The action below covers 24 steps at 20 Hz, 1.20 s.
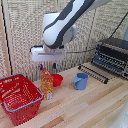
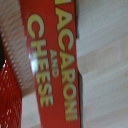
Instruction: Carefully direct your gripping tool toward the mac and cheese carton. Clutch the mac and cheese carton gently but firmly in your gripping tool. Slide your gripping tool, with the carton in hand, above the container. Loosen your grip, letting the carton of mac and cheese effortlessly fall into the container.
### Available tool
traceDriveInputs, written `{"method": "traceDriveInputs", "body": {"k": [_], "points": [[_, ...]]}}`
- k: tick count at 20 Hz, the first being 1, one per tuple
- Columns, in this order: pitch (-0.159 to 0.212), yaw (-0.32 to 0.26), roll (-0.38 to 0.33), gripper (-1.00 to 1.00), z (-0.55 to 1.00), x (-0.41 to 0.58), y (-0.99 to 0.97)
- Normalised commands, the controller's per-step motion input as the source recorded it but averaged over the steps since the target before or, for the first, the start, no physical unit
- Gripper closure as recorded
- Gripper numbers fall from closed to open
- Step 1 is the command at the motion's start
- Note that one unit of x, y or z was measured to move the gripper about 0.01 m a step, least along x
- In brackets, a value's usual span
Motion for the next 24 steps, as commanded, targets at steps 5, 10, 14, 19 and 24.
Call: {"method": "traceDriveInputs", "body": {"k": [5, 10, 14, 19, 24], "points": [[0.012, 0.208, -0.006, 1.00, -0.28, 0.182, 0.00], [0.000, 0.017, 0.000, 1.00, 0.00, 0.014, 0.01], [-0.002, 0.001, 0.000, 1.00, 0.00, 0.172, 0.00], [0.022, -0.003, 0.015, 1.00, 0.32, 0.201, -0.01], [0.081, -0.005, 0.092, 1.00, 0.80, 0.409, -0.07]]}}
